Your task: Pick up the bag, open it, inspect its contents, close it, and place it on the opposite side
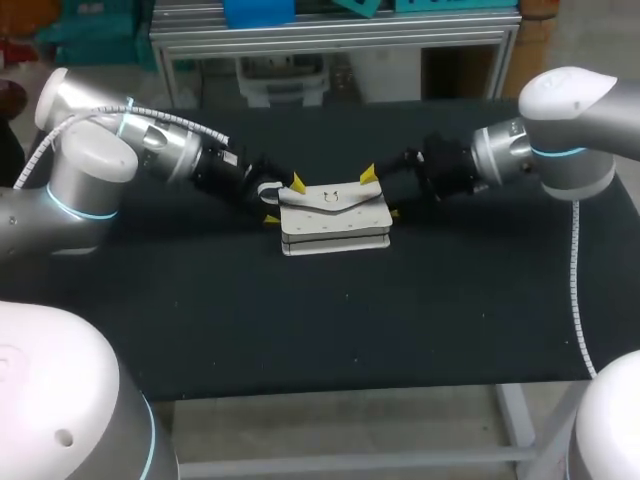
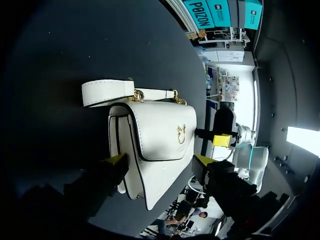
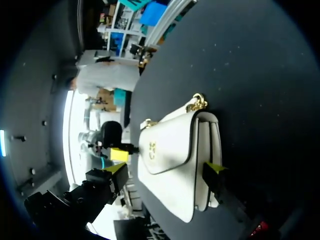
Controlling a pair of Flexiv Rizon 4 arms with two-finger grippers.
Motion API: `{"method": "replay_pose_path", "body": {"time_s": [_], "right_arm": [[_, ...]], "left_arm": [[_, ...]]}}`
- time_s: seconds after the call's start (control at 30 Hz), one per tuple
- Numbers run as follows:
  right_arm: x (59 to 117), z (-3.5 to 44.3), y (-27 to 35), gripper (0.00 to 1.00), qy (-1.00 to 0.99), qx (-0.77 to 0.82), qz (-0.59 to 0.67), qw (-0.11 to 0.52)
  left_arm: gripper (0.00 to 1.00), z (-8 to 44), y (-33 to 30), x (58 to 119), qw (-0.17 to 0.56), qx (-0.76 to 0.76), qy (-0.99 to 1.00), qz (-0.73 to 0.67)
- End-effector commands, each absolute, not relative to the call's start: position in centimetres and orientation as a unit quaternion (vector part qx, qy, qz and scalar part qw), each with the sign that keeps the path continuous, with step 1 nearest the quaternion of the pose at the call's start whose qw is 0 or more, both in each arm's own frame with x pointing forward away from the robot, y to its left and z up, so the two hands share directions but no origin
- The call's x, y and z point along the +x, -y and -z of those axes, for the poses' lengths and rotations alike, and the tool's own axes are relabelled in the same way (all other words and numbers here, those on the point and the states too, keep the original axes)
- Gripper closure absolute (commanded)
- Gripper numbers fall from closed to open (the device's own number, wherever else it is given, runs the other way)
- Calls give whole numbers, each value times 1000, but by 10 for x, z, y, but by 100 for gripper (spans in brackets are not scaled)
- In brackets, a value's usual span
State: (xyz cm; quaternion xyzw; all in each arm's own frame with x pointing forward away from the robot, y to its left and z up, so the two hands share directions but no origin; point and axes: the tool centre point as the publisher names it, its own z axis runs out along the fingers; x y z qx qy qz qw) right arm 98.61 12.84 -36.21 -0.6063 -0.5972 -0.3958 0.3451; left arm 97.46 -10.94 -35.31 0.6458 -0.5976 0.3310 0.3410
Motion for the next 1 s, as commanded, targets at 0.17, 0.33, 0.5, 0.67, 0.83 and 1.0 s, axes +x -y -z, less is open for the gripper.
{"method": "replay_pose_path", "body": {"time_s": [0.17, 0.33, 0.5, 0.67, 0.83, 1.0], "right_arm": [[975, 357, -127, 23, 604, -602, 395, 340], [970, 359, -129, 43, 610, -600, 388, 342], [965, 364, -127, 52, 613, -601, 381, 343], [961, 373, -124, 56, 612, -607, 371, 345], [959, 377, -124, 68, 615, -609, 364, 345], [959, 378, -124, 100, 621, -612, 356, 336]], "left_arm": [[1, 348, 104, 967, 329, 655, 592, -336], [2, 348, 101, 965, 326, 659, 589, -336], [2, 347, 99, 963, 320, 663, 587, -336], [2, 349, 95, 964, 317, 673, 581, -330], [2, 350, 92, 964, 314, 680, 576, -326], [0, 350, 90, 964, 307, 686, 575, -322]]}}
